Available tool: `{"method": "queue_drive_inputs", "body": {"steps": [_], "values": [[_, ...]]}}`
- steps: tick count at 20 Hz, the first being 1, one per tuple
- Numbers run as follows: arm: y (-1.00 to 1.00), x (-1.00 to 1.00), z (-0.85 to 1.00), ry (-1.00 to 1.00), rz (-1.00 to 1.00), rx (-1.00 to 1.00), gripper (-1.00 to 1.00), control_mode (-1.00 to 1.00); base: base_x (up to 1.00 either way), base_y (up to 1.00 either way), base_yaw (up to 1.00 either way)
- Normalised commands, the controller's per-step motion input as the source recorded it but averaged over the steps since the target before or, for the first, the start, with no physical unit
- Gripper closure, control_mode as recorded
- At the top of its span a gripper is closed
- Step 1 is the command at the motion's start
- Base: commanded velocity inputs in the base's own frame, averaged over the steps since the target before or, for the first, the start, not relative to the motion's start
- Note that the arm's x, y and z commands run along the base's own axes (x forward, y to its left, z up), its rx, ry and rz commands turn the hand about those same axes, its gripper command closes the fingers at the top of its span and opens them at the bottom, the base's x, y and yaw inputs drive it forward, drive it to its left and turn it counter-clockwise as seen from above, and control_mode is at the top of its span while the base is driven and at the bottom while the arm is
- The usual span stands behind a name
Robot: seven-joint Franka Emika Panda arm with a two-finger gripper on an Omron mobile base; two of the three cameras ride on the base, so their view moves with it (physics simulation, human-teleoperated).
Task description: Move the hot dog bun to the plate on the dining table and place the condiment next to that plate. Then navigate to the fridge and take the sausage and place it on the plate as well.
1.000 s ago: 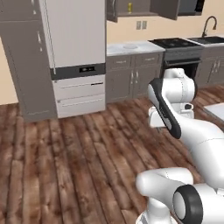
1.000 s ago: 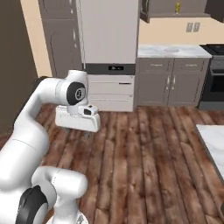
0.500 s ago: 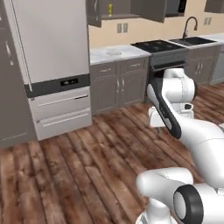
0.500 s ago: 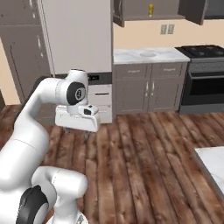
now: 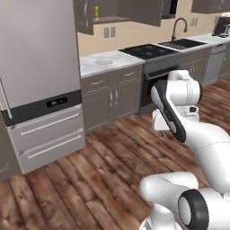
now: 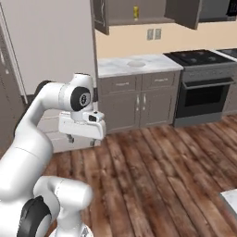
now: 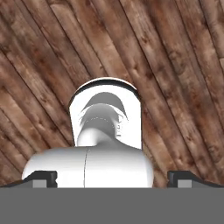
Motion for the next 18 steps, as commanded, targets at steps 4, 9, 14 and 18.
{"method": "queue_drive_inputs", "body": {"steps": [4,9,14,18], "values": [[0.0,0.0,0.0,0.0,0.0,0.0,-1.0,1.0,1.0,0.04,-0.3],[0.0,0.0,0.0,0.0,0.0,0.0,-1.0,1.0,1.0,0.0,-0.28],[0.0,0.0,0.0,0.0,0.0,0.0,-1.0,1.0,1.0,0.0,-0.26],[0.0,0.0,0.0,0.0,0.0,0.0,-1.0,1.0,1.0,0.0,-0.12]]}}
